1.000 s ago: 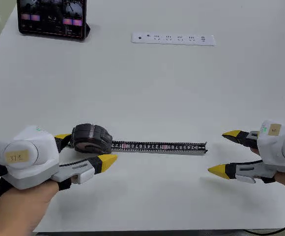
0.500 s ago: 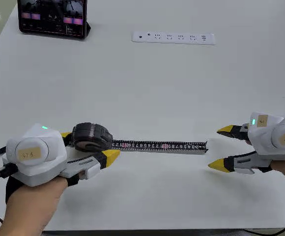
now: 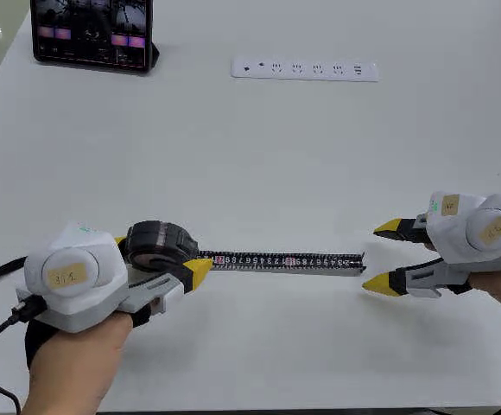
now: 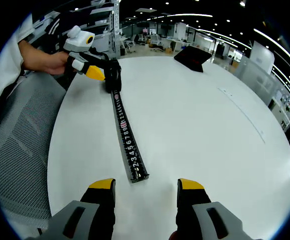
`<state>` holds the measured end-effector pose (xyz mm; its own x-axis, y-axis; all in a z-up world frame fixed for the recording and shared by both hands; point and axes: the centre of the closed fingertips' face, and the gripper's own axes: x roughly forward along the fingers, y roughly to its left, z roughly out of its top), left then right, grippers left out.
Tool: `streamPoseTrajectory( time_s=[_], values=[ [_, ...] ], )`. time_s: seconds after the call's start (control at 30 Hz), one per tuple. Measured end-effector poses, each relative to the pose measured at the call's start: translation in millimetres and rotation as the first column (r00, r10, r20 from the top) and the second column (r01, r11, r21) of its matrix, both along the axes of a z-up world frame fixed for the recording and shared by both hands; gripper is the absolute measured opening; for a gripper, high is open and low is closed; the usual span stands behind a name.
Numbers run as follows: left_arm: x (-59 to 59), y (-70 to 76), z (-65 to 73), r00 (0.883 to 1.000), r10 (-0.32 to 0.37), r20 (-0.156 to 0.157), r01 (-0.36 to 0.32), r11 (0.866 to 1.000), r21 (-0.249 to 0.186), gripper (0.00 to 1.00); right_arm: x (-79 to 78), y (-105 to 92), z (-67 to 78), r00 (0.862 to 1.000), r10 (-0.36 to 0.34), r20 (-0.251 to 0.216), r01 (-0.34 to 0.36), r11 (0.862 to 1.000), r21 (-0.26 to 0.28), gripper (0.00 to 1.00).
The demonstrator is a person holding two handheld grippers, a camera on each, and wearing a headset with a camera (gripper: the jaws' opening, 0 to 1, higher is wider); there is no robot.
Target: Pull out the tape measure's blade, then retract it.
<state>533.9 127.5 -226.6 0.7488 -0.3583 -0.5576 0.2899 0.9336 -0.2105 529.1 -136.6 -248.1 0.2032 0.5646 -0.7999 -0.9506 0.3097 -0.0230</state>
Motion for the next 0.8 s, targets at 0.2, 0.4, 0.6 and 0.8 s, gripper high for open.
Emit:
streamPoseTrajectory(
  time_s=[0.2, 0.4, 0.6, 0.8],
  values=[
    [5.2, 5.3, -4.0, 0.999, 0.052, 0.002, -0.052, 0.998, 0.020, 0.68, 2.2, 1.6, -1.5, 1.000, 0.015, 0.000, -0.015, 1.000, -0.001, 0.45],
    [8.2, 8.3, -5.3, 0.996, 0.084, -0.002, -0.084, 0.996, 0.003, 0.64, 2.6, 2.4, -3.3, 1.000, 0.030, -0.003, -0.030, 1.000, -0.005, 0.42],
    [10.4, 10.9, -6.4, 0.994, 0.113, -0.008, -0.113, 0.993, -0.015, 0.62, 3.3, 3.8, -5.5, 0.999, 0.040, -0.008, -0.040, 0.999, -0.008, 0.42],
    [9.9, 12.6, -7.7, 0.991, 0.131, -0.015, -0.131, 0.991, -0.017, 0.59, 2.1, 5.6, -7.3, 0.998, 0.056, -0.015, -0.056, 0.998, -0.010, 0.40]
  ],
)
